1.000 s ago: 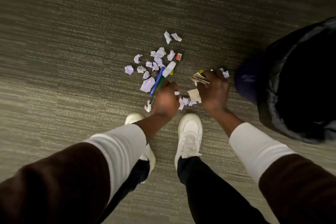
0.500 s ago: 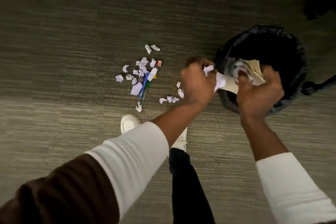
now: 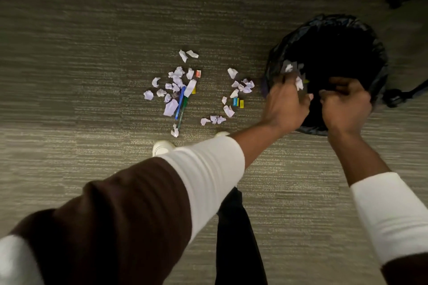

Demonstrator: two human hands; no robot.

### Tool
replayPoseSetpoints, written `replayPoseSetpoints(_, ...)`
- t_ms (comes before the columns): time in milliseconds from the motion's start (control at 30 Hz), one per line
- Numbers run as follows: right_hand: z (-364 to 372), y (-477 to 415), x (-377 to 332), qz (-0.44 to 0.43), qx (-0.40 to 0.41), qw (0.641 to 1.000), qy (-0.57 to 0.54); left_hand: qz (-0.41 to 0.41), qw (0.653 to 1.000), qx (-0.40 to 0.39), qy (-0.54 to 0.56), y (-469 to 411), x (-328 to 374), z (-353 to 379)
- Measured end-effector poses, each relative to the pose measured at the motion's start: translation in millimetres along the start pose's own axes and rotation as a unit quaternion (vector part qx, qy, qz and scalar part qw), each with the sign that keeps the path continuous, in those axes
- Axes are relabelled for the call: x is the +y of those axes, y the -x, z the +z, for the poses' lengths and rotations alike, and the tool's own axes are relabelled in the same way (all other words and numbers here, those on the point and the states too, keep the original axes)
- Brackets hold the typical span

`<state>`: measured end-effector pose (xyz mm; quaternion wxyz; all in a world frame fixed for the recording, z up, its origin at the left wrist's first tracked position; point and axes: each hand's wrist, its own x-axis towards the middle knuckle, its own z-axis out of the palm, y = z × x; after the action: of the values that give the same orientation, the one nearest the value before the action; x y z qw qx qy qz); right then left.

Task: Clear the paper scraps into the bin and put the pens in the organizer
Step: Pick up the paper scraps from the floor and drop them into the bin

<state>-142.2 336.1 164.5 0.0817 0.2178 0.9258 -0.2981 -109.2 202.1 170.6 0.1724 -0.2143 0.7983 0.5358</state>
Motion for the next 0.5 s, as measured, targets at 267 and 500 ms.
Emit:
replayPoseSetpoints(267,40,83,-17,-0.199,-0.07,0.975,-0.073,-0.074,0.99,-0.002,-0.123,35,-73,-38)
replayPoseSetpoints(500,159,82,10,-0.275,-0.293,0.885,0.234,-0.159,0.932,-0.077,-0.317,32,-212,-44)
